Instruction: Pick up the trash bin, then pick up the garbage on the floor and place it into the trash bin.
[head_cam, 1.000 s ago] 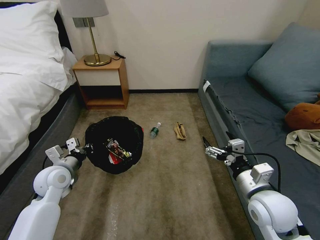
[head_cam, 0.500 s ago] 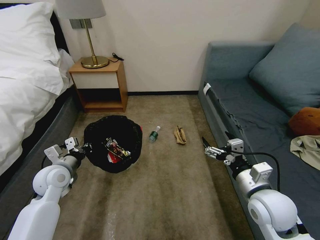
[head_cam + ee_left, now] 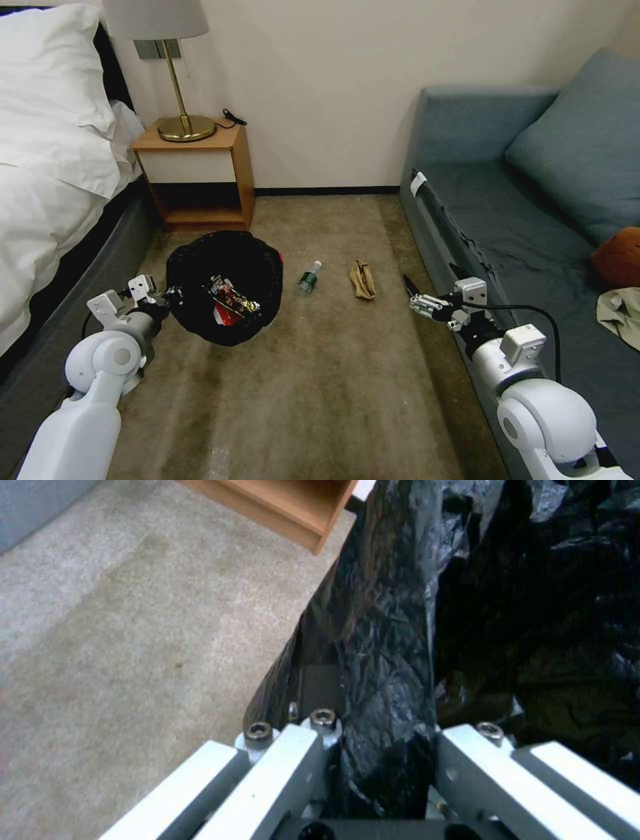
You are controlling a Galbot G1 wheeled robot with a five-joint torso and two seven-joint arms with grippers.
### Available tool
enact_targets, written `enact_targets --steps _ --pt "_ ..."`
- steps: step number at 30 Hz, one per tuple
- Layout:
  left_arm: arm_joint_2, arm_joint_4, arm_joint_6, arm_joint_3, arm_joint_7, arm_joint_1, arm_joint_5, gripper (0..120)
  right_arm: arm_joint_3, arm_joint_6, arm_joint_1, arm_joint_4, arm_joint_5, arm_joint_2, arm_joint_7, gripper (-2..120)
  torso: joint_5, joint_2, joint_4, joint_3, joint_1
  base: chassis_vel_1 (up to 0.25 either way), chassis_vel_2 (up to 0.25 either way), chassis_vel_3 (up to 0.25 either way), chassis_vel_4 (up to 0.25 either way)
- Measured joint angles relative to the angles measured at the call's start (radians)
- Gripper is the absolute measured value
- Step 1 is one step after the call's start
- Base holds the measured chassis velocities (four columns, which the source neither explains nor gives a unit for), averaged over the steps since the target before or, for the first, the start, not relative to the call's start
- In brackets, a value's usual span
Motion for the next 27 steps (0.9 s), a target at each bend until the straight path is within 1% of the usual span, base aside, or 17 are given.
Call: enact_targets --steps 8,27 --pt "0.006 0.000 -0.002 -0.002 0.001 -0.001 -0.004 2 0.000 0.001 -0.004 0.002 -0.001 0.006 -0.002 100 -0.0001 0.000 0.0000 0.000 0.000 -0.117 0.103 0.113 -0.115" --pt "0.021 0.014 -0.004 0.004 0.006 -0.013 -0.016 2 -0.011 -0.001 -0.005 -0.002 -0.014 0.033 -0.002 100 -0.0002 0.000 0.0000 0.000 0.000 -0.121 0.132 0.129 -0.132"
